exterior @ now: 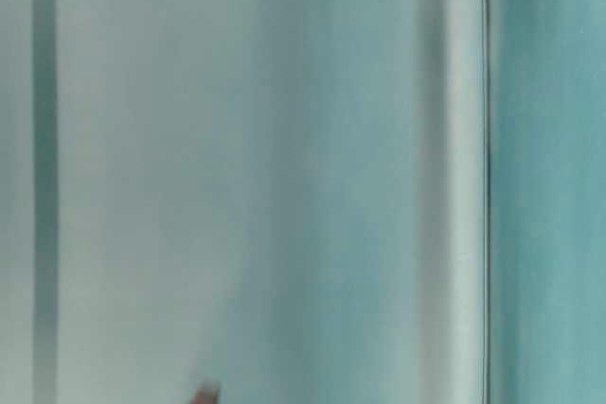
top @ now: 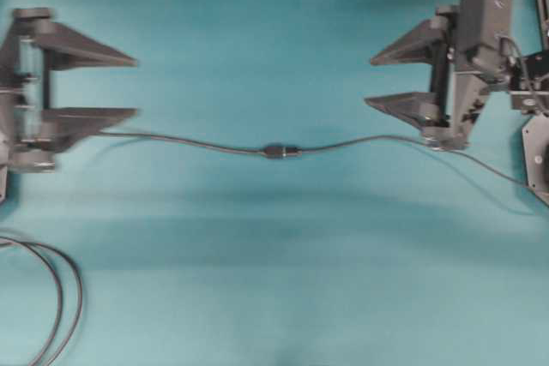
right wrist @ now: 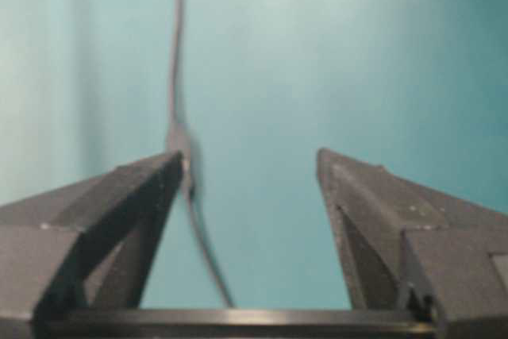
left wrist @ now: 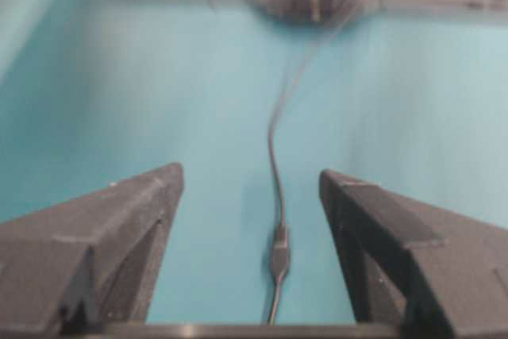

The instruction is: Insert the USB using both arms.

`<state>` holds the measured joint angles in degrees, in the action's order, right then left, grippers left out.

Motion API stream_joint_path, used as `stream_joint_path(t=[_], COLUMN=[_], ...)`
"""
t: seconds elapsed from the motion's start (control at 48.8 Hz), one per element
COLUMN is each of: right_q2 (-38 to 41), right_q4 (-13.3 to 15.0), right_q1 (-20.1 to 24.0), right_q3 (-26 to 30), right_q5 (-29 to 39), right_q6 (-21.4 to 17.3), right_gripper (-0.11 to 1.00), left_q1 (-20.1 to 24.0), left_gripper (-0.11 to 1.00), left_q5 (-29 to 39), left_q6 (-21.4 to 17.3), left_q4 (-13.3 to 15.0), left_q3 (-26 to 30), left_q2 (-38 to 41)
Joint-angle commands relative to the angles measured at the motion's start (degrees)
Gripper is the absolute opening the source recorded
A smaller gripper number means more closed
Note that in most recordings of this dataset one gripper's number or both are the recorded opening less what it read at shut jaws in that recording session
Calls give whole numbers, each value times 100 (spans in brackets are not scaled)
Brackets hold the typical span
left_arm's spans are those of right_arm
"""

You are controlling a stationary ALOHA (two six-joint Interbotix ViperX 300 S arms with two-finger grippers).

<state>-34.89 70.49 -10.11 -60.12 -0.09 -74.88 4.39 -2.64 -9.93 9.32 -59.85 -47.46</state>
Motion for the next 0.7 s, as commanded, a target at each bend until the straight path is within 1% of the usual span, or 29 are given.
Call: stream_joint_path(t=[0.0, 0.144, 0.185, 0.246, 0.308, 0.41, 0.492, 0.574, 0.677], right_q2=[-510, -1582, -1890, -2320, -2628, -2848, -2830, -2830, -2839], right_q4=[18, -9, -26, -70, -97, -105, -105, -105, -158], right_q1=[-35, -35, -35, -26, -26, -35, 0, 26, 26], right_q3=[-132, -396, -475, -589, -721, -861, -1002, -1151, -1283], right_q5=[-9, 422, 615, 923, 1125, 1160, 1125, 1046, 896], right_q6=[44, 53, 79, 79, 97, 185, 387, 686, 940], right_gripper=[77, 81, 81, 81, 81, 81, 81, 82, 82], left_q1=[-44, 0, 9, 18, 18, 44, 53, 62, 70], left_gripper=[85, 85, 85, 85, 85, 85, 85, 85, 85], left_q5=[35, 773, 905, 914, 809, 519, 149, -220, -492], left_q6=[-88, -158, -185, -220, -220, -229, -229, -211, -193], left_q4=[-26, -26, -26, -26, -26, -26, -26, -18, 9], left_q3=[-158, -264, -299, -378, -510, -712, -888, -1081, -1292], left_q2=[-466, -932, -1011, -1107, -1169, -1213, -1257, -1345, -1477])
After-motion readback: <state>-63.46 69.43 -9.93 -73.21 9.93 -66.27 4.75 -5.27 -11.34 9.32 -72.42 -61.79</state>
